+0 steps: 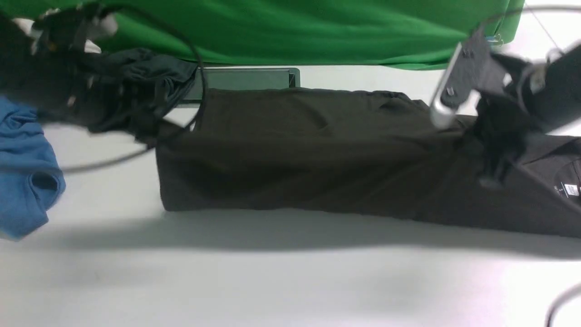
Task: Fold a long-sleeved shirt on a white desktop.
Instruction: 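Fold the black garment in half by bringing its near edge over to the far edge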
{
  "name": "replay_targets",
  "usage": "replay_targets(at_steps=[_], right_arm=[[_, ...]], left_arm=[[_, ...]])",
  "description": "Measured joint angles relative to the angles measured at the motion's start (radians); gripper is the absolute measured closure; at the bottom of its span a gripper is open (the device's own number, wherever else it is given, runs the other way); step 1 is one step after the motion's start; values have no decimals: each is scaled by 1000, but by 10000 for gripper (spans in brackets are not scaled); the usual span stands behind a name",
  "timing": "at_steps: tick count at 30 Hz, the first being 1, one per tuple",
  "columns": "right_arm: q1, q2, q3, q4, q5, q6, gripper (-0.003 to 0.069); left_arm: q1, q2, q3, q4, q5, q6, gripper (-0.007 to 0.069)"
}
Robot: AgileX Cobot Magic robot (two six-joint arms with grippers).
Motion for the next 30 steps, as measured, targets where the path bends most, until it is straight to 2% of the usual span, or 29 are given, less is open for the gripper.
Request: replay_targets(at_steps=[4,5,6,8,11,13,14,15,16,17,18,19,20,22,23,24,27,30], right_arm=[[-27,134,-151,-6,-21,-50,607],[-39,193,-212,-6,-41,-69,607],[-41,201,-220,-6,-49,-73,607],[-65,314,-321,-6,-136,-84,607],[-83,421,-384,-6,-267,-72,606],[-93,517,-404,-7,-443,-10,582],[-95,566,-405,-7,-541,22,549],[-95,581,-405,-7,-570,35,534],[-95,616,-405,-7,-631,69,487],[-95,655,-405,-7,-688,136,392],[-95,667,-405,-7,-698,177,340],[-95,671,-405,-7,-701,219,276],[-95,671,-405,-7,-697,227,251],[-95,648,-405,-6,-645,323,114],[-95,641,-405,-6,-638,328,106],[-95,602,-405,-6,-561,371,58],[-95,528,-405,0,-446,433,43],[-95,404,-415,0,-273,513,58]], left_arm=[[0,150,-183,5,3,0,596],[0,233,-295,7,-2,0,596],[0,244,-295,7,-4,1,596],[0,398,-458,8,-57,13,593],[-2,521,-560,8,-151,13,571],[-8,639,-638,14,-272,15,521],[-10,700,-674,16,-321,16,478],[-12,710,-679,16,-333,16,470],[-13,763,-715,17,-352,16,406],[-13,818,-746,20,-347,14,330],[-13,840,-764,23,-331,14,270],[-11,851,-776,26,-312,14,220],[-11,853,-782,28,-300,14,195],[-3,848,-823,32,-207,13,47],[-2,843,-827,32,-198,13,27],[7,814,-861,31,-111,12,-27],[24,773,-894,27,4,12,-56],[69,679,-931,24,213,8,-68]])
